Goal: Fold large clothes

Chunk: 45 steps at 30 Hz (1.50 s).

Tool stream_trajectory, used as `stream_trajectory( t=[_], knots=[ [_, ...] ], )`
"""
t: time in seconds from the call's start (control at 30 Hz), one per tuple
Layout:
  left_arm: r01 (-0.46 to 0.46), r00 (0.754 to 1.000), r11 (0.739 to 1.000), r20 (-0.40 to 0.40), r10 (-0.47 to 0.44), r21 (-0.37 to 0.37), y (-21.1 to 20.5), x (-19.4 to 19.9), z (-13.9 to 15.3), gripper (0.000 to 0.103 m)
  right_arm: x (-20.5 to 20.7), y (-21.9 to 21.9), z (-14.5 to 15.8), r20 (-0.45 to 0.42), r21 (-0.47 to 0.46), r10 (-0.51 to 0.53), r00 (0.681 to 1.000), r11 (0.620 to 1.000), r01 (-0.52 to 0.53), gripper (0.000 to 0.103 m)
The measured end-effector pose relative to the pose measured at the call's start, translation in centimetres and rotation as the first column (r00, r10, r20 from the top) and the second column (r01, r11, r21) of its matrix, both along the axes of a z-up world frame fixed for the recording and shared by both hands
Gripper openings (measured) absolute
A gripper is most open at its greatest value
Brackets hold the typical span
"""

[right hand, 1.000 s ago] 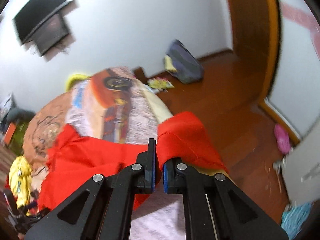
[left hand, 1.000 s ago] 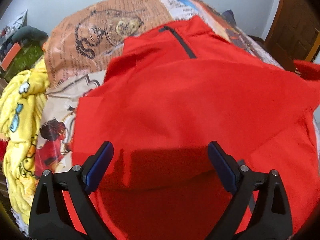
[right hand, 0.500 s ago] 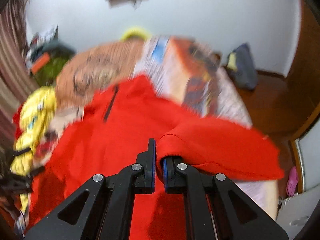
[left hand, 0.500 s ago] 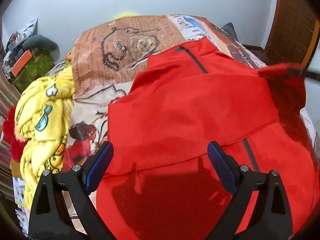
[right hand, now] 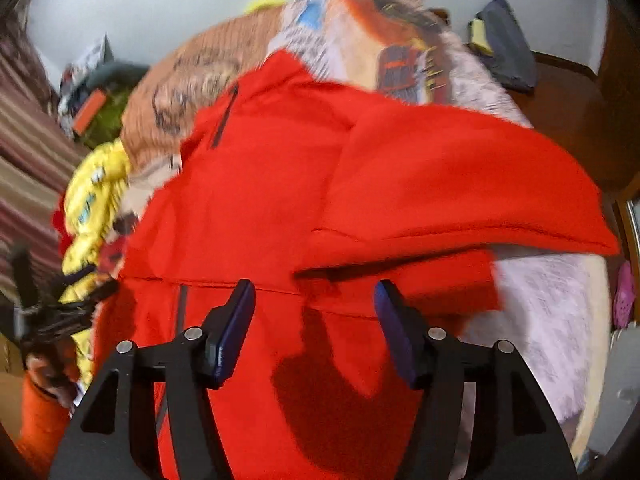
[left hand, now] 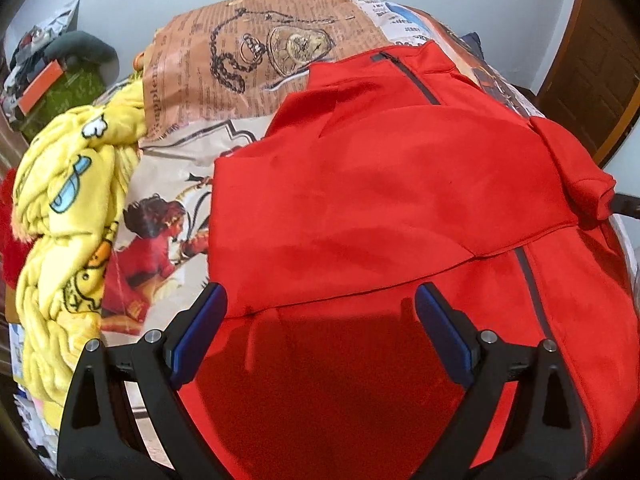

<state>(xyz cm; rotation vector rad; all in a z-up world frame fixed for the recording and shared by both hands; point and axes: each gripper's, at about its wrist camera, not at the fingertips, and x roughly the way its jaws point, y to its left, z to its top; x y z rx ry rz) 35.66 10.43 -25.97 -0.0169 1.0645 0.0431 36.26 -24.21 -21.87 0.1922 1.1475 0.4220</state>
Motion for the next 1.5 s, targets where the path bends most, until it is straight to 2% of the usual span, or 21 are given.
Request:
stream_trajectory(
  t=[0.13, 0.17, 0.27, 0.37, 0.47, 0.6, 0.67, 0.73, 0.77, 0.8, 0.83, 0.97, 1.13, 1.33, 1.5],
  knots=[
    [-0.007, 1.000, 1.000, 0.001, 0.007, -0.021, -0.4, 0.4, -0.1, 0.095, 0.1, -5.0, 0.9, 0.010, 0.074, -0.171, 0.985, 0.983, 0.170, 0.073],
    [-0.007, 1.000, 1.000, 0.002, 0.007, -0.025, -0.5, 0.5, -0.1, 0.095, 0.4, -5.8, 0.8, 0.005, 0.085, -0.207, 0.978, 0.975, 0.206, 0.073],
    [-0.004, 1.000, 1.000, 0.003, 0.004, -0.029, -0.8, 0.6, 0.0, 0.095, 1.5, -9.1, -0.6, -0.056, 0.129, -0.326, 0.944, 0.935, 0.330, 0.073],
    [-0.001, 1.000, 1.000, 0.001, 0.001, -0.026, -1.0, 0.7, -0.1, 0.095, 2.5, -11.8, -2.9, -0.140, 0.175, -0.426, 0.894, 0.878, 0.446, 0.073],
    [-0.007, 1.000, 1.000, -0.006, 0.007, -0.021, -0.8, 0.8, -0.3, 0.095, 3.6, -13.2, -4.8, -0.197, 0.207, -0.480, 0.855, 0.832, 0.515, 0.073],
    [-0.022, 1.000, 1.000, -0.019, 0.021, -0.020, -0.4, 0.9, -0.8, 0.095, 5.2, -13.3, -5.4, -0.153, 0.204, -0.523, 0.838, 0.813, 0.545, 0.073],
    [-0.030, 0.999, 0.999, -0.023, 0.029, -0.019, -0.2, 1.0, -1.0, 0.095, 6.0, -13.5, -5.6, -0.126, 0.180, -0.534, 0.836, 0.817, 0.548, 0.067],
    [-0.036, 0.999, 0.999, -0.022, 0.036, -0.018, 0.0, 1.0, -1.0, 0.095, 6.8, -13.2, -5.8, -0.096, 0.117, -0.558, 0.824, 0.816, 0.566, 0.038],
    [-0.039, 0.999, 0.999, -0.020, 0.038, -0.019, 0.1, 0.9, -1.0, 0.095, 7.0, -13.4, -5.9, -0.081, 0.096, -0.574, 0.815, 0.810, 0.579, 0.030],
    [-0.042, 0.999, 0.999, -0.018, 0.042, -0.020, 0.2, 0.9, -1.0, 0.095, 7.3, -13.6, -6.0, -0.071, 0.080, -0.583, 0.809, 0.805, 0.587, 0.015],
    [-0.045, 0.999, 0.999, -0.015, 0.045, -0.021, 0.3, 0.9, -0.9, 0.095, 7.6, -13.4, -6.1, -0.066, 0.069, -0.584, 0.809, 0.806, 0.588, 0.008],
    [-0.054, 0.999, 0.998, 0.000, 0.054, -0.017, 0.9, 0.6, -0.5, 0.095, 7.9, -13.0, -4.4, 0.000, 0.037, -0.547, 0.837, 0.836, 0.547, 0.006],
    [-0.068, 0.997, 0.997, 0.030, 0.069, -0.023, 2.0, 0.0, 0.5, 0.095, 8.1, -9.6, 1.2, 0.139, 0.030, -0.447, 0.884, 0.894, 0.447, 0.005],
    [-0.094, 0.992, 0.994, 0.082, 0.098, -0.055, 3.7, -1.3, 2.6, 0.095, 7.1, -1.6, 9.2, 0.289, 0.061, -0.255, 0.923, 0.967, 0.248, 0.005],
    [-0.110, 0.987, 0.992, 0.115, 0.116, -0.056, 5.2, -2.7, 3.9, 0.095, 5.6, 6.6, 11.8, 0.320, 0.086, -0.082, 0.944, 0.995, 0.057, 0.005]
  ],
)
